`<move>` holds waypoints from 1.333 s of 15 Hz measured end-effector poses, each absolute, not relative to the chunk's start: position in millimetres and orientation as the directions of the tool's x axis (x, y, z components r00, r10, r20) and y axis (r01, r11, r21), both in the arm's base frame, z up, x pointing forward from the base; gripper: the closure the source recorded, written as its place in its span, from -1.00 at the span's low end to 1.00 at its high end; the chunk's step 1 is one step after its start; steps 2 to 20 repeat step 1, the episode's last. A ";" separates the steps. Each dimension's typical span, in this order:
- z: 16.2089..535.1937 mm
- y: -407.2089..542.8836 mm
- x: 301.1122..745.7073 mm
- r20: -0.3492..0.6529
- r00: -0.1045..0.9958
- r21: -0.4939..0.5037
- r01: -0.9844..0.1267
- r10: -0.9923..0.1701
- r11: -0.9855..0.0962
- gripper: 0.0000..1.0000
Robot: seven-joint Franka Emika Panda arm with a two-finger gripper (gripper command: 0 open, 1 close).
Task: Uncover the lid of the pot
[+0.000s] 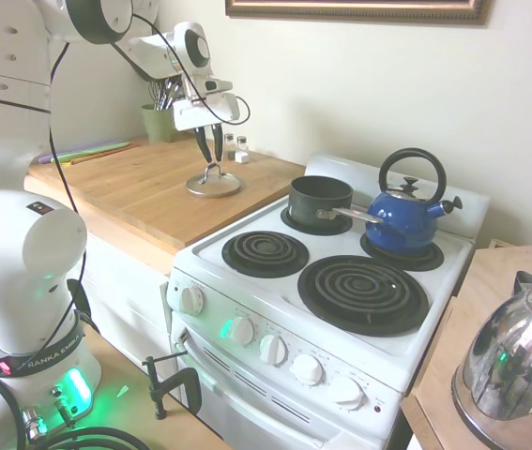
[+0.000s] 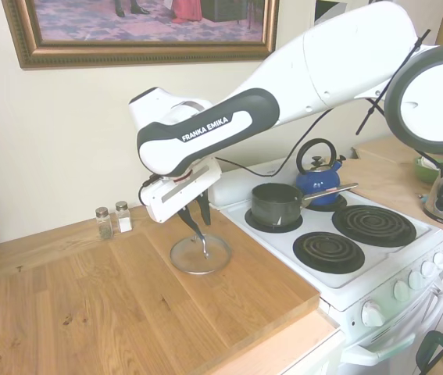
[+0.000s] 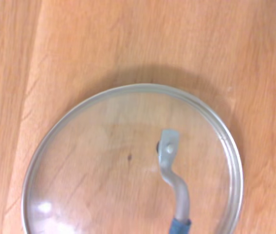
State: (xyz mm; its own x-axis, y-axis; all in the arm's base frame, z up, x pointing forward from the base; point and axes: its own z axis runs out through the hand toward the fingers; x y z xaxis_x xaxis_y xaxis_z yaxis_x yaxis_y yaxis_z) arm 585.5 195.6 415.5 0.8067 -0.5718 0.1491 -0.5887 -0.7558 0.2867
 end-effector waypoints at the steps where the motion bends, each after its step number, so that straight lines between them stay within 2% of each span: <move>1: 422.2 195.4 584.6 0.154 0.808 0.279 -0.587 -0.568 -0.760 -1.00; 20: 422.2 195.4 584.6 0.154 0.808 0.279 -0.587 -0.568 -0.760 -1.00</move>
